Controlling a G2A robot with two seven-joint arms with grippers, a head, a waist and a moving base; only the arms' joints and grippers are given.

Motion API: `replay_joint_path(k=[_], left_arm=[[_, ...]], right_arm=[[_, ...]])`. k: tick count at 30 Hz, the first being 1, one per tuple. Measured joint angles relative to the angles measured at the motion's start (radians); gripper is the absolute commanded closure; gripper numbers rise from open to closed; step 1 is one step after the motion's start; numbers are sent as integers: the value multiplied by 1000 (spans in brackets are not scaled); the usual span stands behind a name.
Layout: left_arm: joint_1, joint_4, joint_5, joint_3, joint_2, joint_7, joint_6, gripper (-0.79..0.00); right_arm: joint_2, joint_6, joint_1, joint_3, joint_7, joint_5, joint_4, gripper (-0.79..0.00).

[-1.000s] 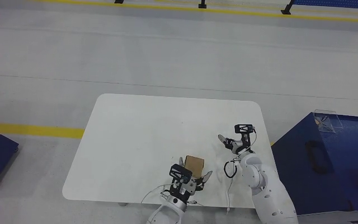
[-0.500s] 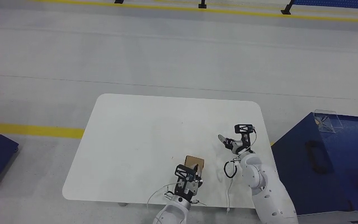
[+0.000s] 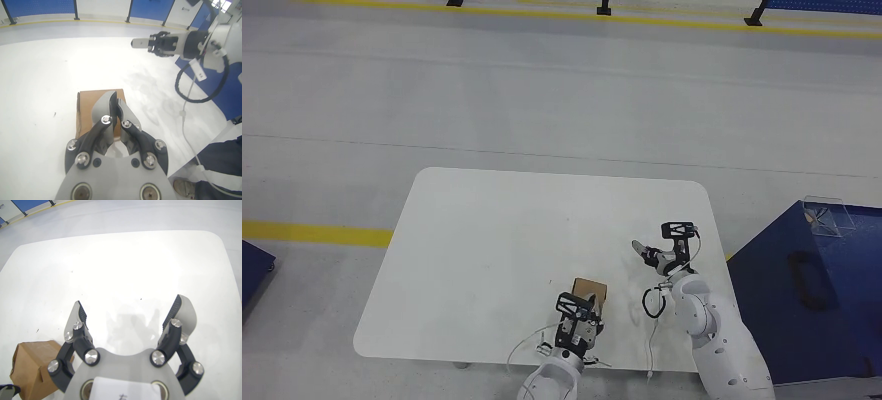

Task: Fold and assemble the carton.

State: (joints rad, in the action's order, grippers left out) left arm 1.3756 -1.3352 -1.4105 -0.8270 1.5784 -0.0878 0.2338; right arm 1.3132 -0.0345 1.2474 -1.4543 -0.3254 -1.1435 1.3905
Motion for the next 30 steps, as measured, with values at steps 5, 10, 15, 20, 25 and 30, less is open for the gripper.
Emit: replay_joint_path(k=[5, 10, 15, 20, 25, 30], left_arm=[[6, -20, 20, 2, 4, -70, -7, 0], [7, -2, 10, 2, 5, -59, -2, 0], [-5, 15, 6, 10, 11, -32, 10, 0], [34, -61, 14, 4, 8, -180, -15, 0], [97, -133, 29, -12, -2, -388, -68, 0], [98, -132, 29, -12, -2, -390, -69, -162]], right_arm=[[0, 0, 0, 0, 0, 0, 0, -785], [0, 0, 0, 0, 0, 0, 0, -785], [0, 0, 0, 0, 0, 0, 0, -785], [0, 0, 0, 0, 0, 0, 0, -785], [0, 0, 0, 0, 0, 0, 0, -785], [0, 0, 0, 0, 0, 0, 0, -784]])
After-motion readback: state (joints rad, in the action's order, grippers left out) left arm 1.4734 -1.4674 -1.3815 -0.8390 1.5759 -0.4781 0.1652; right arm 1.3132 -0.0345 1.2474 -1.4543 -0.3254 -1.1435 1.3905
